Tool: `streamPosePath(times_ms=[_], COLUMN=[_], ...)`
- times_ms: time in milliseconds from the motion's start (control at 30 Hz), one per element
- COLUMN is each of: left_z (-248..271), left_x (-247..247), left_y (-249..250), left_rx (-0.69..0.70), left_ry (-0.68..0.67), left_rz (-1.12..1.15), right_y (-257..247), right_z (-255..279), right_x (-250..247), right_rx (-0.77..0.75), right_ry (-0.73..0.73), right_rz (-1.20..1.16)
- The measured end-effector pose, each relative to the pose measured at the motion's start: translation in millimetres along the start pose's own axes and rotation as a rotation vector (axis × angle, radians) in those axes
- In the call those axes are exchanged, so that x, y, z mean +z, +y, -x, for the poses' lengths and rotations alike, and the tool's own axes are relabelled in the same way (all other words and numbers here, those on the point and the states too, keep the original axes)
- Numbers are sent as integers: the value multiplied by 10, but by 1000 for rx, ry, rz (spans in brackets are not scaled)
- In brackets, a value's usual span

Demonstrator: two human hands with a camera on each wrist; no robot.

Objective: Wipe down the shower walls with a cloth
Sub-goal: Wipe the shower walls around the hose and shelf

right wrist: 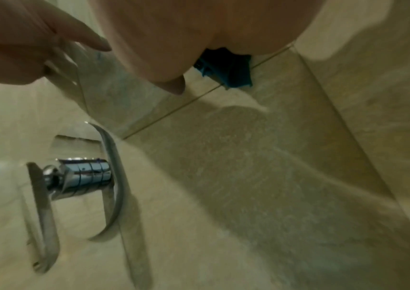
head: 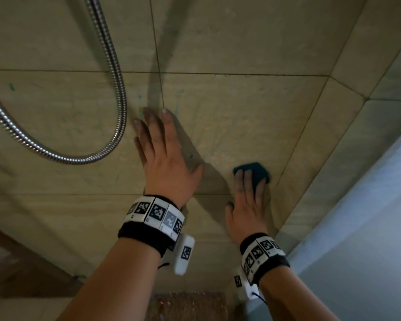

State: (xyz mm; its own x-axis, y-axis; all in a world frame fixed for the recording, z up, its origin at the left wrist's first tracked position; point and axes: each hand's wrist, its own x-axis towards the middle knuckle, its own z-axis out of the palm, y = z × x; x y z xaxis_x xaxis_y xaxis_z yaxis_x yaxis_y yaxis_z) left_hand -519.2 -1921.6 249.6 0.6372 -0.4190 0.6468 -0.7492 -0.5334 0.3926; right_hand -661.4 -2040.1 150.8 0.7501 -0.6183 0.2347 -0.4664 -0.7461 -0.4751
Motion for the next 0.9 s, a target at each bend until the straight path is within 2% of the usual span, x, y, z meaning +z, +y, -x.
streamPosePath(times_ms=[67,133,367,467,533,633,800,900], left_z=[0,1,-8,-13,-13,-12,-5,-3], left_x=[1,9,38,47,53,56,46,46], left_y=[-10,-13,-1,1,-6,-8,-14,-19], left_rx=[6,9,-6,-13,-14,-11,-5,-1], left_ry=[0,-1,-4,2,3,5,7,8], left_rz=[-9,-17,-26,-18,-17,-21,-22,-31], right_y=[13,-61,-592,-719,-689,-499,-64,37], right_z=[-13,-76,-630,-717,-680,-497,-138,-72], right_x=[-10,-147,-1171,-1345,-1243,-825,-62,109], right_rx=[11,-9,-116,-156,-169,-173,-44,-16], right_ry=[-28,16,461,515,464,306,30,-9], right_rz=[-20,-56,-91,-71,-69,-20,24,29])
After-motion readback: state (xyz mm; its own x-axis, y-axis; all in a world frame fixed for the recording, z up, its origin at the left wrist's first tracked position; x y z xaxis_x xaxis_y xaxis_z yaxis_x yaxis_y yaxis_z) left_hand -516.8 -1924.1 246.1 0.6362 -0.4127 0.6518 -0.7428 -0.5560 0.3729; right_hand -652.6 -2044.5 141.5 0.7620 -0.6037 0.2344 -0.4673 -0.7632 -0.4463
